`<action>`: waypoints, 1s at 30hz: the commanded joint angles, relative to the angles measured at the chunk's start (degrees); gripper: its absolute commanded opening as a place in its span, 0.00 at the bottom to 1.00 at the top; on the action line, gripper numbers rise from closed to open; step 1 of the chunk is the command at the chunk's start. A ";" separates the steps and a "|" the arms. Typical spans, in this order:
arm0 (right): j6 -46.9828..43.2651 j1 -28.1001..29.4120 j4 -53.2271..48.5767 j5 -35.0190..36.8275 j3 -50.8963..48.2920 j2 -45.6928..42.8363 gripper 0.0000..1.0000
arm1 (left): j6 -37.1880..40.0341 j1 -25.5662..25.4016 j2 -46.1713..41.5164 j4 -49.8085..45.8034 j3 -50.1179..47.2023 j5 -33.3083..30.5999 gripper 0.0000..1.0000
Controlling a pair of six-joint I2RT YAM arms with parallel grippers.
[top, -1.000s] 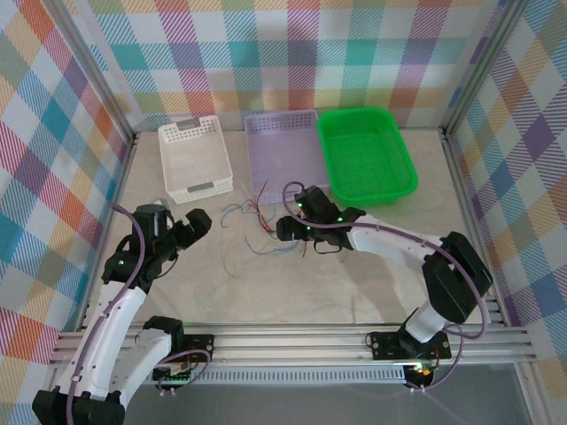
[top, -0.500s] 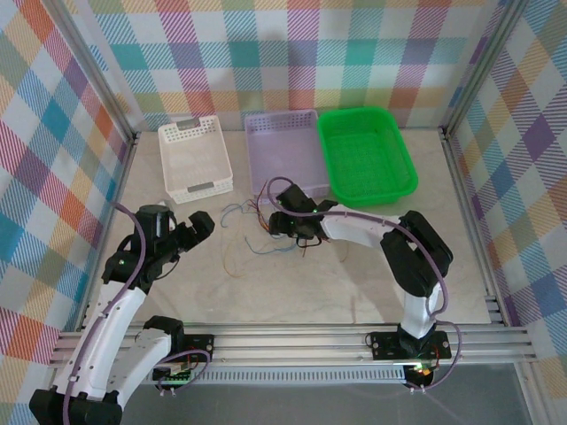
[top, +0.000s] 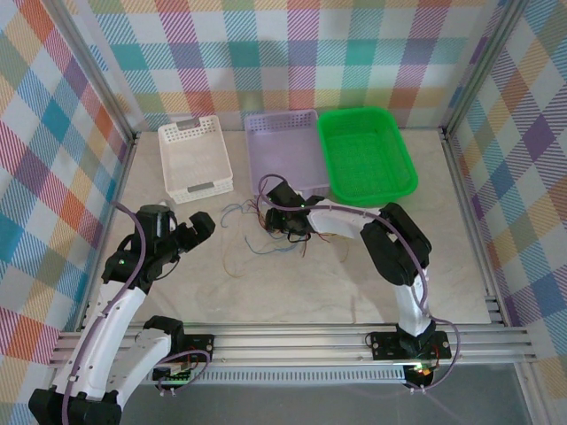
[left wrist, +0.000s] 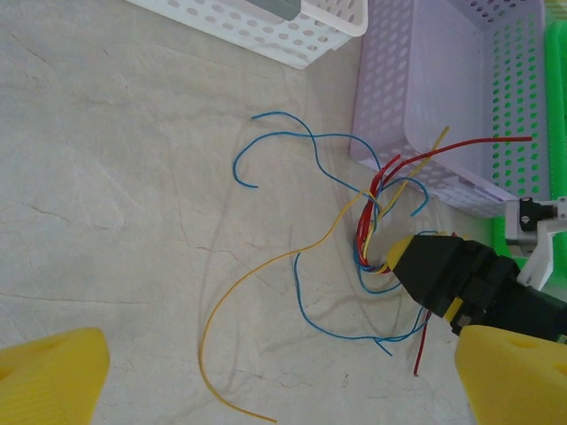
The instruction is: Untangle the cables
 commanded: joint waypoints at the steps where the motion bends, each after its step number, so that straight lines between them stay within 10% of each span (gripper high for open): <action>1: 0.75 0.24 -1.61 1.28 1.87 1.07 0.68 | 1.23 -0.62 -0.20 -0.70 2.11 0.18 1.00; 30: 1.44 -2.67 -9.80 6.57 8.05 9.94 0.38 | 2.29 -2.02 -0.15 -1.49 2.38 -1.84 1.00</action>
